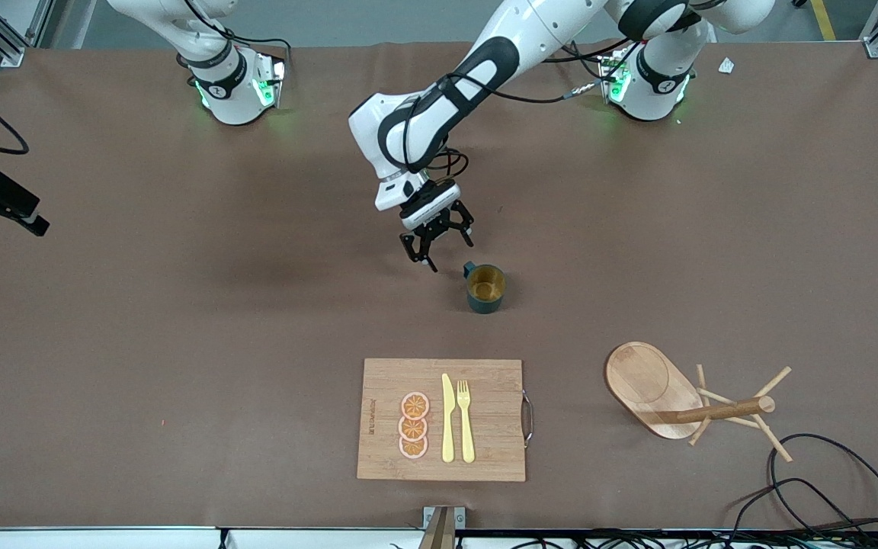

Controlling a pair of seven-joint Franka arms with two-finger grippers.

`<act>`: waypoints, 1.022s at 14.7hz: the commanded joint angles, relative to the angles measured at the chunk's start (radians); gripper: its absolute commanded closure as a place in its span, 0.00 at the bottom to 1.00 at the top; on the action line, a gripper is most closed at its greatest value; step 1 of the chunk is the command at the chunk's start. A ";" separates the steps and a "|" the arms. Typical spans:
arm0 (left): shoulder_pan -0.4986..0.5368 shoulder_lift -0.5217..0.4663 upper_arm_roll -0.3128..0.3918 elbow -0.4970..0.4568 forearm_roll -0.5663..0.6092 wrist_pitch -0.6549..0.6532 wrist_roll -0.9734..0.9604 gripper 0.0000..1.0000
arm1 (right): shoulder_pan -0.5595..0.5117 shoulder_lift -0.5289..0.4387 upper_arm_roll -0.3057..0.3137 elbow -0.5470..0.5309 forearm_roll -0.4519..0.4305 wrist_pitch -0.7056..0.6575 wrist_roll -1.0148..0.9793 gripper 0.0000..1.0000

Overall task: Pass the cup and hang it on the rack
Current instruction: 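Lower the left gripper onto the teal mug and grasp it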

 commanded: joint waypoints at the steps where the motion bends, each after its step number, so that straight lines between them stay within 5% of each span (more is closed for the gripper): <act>1: -0.004 -0.005 0.010 -0.046 0.095 -0.008 -0.116 0.00 | -0.022 -0.033 0.015 -0.041 -0.016 0.016 0.023 0.00; 8: 0.003 0.015 0.016 -0.163 0.232 -0.009 -0.161 0.00 | -0.023 -0.021 0.016 0.054 -0.017 -0.042 0.010 0.00; 15: 0.001 0.021 0.018 -0.167 0.258 -0.009 -0.153 0.04 | -0.022 0.014 0.018 0.128 -0.014 -0.202 0.010 0.00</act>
